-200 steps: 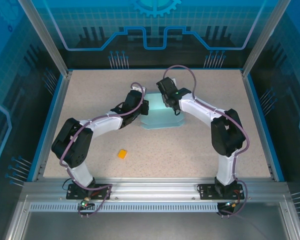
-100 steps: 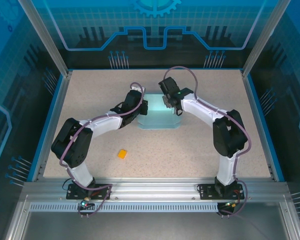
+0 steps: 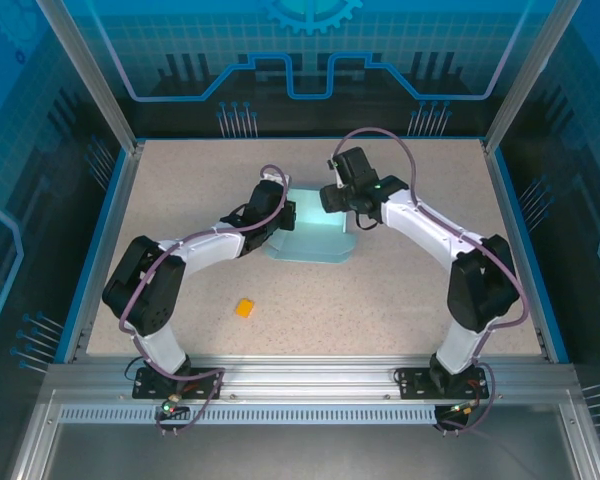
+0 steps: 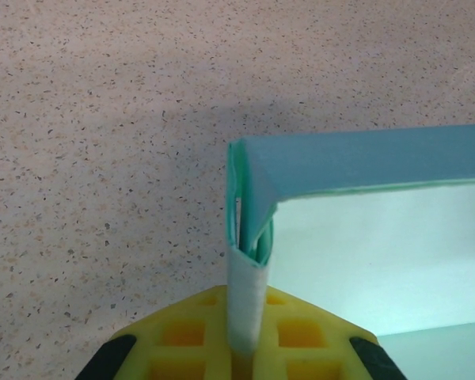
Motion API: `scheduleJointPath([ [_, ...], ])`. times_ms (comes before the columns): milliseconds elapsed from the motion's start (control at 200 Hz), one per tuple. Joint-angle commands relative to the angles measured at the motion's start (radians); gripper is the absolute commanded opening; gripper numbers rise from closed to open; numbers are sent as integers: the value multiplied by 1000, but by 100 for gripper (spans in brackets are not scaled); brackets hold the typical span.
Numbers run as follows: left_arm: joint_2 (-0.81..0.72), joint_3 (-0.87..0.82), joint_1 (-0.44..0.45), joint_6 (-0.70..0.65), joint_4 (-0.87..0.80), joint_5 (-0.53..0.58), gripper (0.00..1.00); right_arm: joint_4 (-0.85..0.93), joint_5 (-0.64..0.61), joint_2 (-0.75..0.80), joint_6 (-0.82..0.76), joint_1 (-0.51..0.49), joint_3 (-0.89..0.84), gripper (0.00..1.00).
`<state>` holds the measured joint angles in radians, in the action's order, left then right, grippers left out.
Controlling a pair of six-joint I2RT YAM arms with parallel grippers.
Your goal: Fold the paper box
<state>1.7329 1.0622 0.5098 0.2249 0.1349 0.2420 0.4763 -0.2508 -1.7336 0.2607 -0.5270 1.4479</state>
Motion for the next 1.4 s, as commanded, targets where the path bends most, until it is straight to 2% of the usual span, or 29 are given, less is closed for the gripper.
scheduleJointPath([
  [0,-18,16,1,-34,-22,-8,1,-16,37,64,-24,19,-20,61],
  [155,-6,44,-12,-35,-112,-29,1,-22,50,125,-43,43,-55,62],
  [400,60,174,-62,-72,-415,-134,1,-118,146,167,-16,86,-149,62],
  [735,245,413,-130,-171,-820,-274,2,-163,184,143,20,88,-228,62],
  [951,375,580,-134,-232,-984,-290,3,-159,170,160,22,93,-265,62],
  [1096,467,696,-134,-262,-1087,-312,8,-157,159,170,24,96,-288,62],
  [1396,576,926,-134,-274,-1178,-340,29,-154,145,166,28,102,-315,62],
])
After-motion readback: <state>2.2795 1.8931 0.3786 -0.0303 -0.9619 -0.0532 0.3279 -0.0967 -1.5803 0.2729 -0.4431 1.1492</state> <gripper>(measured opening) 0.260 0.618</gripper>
